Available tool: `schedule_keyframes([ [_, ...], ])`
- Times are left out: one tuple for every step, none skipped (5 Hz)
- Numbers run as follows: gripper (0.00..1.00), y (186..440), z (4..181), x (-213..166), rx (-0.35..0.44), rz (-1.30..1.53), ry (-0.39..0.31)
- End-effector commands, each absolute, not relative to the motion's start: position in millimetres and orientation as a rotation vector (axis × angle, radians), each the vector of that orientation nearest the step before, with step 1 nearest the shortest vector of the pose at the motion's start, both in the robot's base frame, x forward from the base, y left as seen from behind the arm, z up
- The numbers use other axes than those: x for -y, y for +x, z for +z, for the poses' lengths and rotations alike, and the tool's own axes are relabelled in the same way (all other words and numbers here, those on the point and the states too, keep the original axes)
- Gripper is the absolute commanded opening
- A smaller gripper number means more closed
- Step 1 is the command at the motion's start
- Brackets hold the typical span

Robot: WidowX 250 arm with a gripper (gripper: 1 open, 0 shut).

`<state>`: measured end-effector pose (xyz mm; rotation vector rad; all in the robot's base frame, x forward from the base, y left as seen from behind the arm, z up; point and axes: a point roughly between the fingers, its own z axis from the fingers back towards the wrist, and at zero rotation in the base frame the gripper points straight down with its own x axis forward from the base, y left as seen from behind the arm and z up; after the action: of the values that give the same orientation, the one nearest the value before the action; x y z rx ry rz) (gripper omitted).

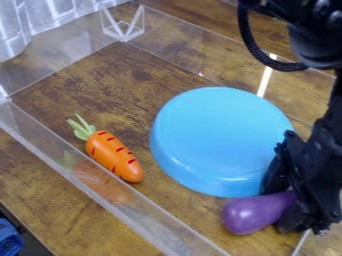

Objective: Put the purple eggplant on the blue tray

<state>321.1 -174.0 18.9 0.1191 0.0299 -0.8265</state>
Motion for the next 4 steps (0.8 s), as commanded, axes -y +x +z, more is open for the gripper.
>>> schedule_keyframes([
  [0.00,321.8,22.5,179.1,-0.006,-0.851,0.122],
  [0.00,323.0,21.8,178.5,-0.007,-0.863,0.130],
  [0.00,324.2,21.4,178.0,-0.008,-0.875,0.139],
  [0.00,325.6,21.3,177.3,-0.009,-0.888,0.149],
])
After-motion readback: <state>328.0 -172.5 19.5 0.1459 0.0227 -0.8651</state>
